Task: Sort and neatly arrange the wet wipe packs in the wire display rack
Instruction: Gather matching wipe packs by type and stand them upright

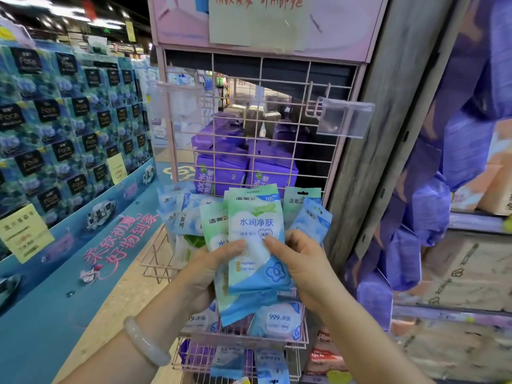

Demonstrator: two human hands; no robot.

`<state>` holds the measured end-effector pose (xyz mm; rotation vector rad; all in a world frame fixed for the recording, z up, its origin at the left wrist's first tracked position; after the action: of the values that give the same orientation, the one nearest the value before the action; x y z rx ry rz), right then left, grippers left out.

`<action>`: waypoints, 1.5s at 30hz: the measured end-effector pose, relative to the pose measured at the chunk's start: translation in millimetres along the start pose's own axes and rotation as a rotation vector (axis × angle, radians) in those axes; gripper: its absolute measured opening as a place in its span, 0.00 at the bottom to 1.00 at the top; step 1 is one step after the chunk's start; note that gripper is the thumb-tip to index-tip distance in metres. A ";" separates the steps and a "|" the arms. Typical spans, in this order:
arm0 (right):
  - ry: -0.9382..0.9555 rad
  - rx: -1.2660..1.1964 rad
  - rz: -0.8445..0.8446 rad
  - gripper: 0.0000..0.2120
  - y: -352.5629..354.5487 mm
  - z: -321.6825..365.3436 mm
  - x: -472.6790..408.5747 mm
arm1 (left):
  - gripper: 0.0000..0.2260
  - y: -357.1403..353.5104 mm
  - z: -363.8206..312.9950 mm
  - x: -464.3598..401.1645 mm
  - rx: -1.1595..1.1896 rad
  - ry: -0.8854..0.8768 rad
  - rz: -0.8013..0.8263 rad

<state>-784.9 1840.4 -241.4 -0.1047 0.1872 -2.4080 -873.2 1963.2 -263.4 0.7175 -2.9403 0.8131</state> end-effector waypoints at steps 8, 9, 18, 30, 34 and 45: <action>0.059 0.301 -0.150 0.11 28.9 1.7 -26.4 | 0.32 18.5 -8.5 -19.8 0.002 -0.031 0.004; 0.071 0.402 -0.268 0.12 45.2 3.0 -32.4 | 0.29 23.0 -9.9 -21.1 0.004 -0.042 0.009; -0.059 0.437 -0.464 0.31 99.9 -0.9 -79.2 | 0.18 39.3 -9.6 -25.2 -0.014 -0.065 -0.017; 0.084 0.544 -0.410 0.10 92.1 1.8 -67.5 | 0.14 63.5 -14.2 -5.7 0.023 -0.053 -0.041; 0.219 0.679 -0.391 0.08 77.4 15.9 -70.4 | 0.15 69.0 -16.6 -2.4 0.028 -0.053 -0.050; 0.422 1.009 -0.507 0.02 63.0 30.1 -70.2 | 0.16 73.7 -19.5 6.7 0.054 -0.037 -0.063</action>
<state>-687.6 1837.5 -223.7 0.9066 -0.9652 -2.6838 -913.2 2025.9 -281.4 0.8336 -2.9218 0.8860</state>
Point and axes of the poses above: each hand's wrist, its own x-axis away from the middle knuckle, its own y-axis out of the back of the hand, z = x × y, the point moved 4 cm from there along -x, towards the middle knuckle
